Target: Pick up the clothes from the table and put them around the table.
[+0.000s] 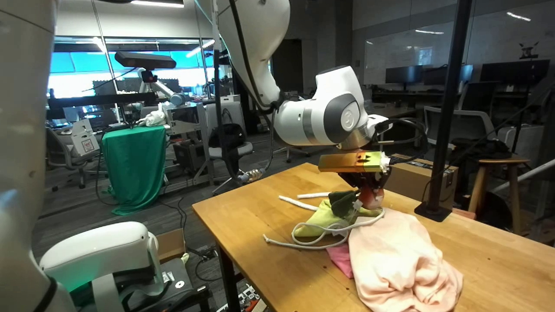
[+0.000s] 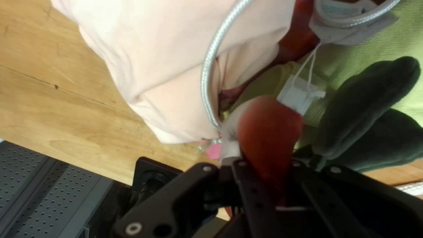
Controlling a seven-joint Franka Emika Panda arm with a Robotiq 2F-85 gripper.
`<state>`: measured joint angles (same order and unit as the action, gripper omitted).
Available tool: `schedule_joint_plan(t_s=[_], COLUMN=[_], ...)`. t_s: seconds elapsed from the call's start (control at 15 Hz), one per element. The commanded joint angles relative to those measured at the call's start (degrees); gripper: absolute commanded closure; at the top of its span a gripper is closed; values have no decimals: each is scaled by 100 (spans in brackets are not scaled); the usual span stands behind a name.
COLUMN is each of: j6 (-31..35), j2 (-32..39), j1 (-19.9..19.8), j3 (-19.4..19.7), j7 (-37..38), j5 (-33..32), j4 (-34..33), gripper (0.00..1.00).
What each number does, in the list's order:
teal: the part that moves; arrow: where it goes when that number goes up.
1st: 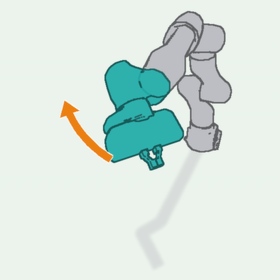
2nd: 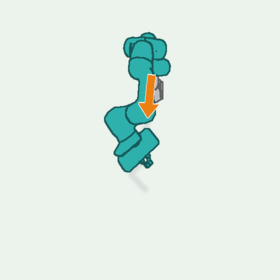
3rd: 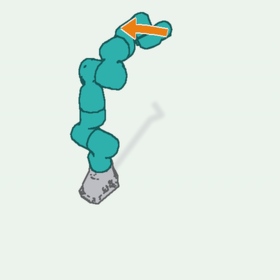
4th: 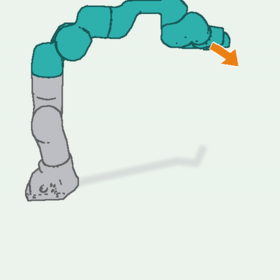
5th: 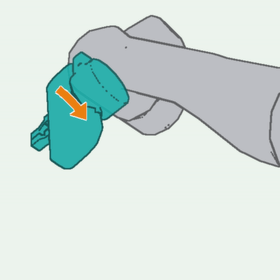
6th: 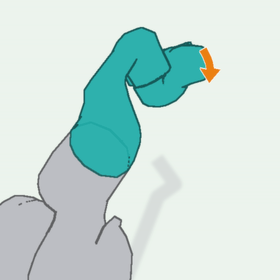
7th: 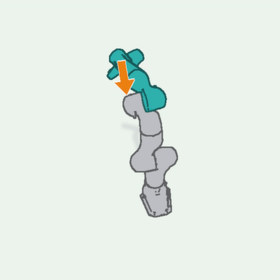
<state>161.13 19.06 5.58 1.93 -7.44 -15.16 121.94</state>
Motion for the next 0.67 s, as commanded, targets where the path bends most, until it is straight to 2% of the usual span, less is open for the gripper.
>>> schedule_joint_plan(t_s=[0.0,0.6], j6=[4,-187], j2=[-745,-1849], j1=[107,18], j3=[147,135], j7=[370,1139], j5=[-327,-711], j4=[507,852], gripper=[96,96])
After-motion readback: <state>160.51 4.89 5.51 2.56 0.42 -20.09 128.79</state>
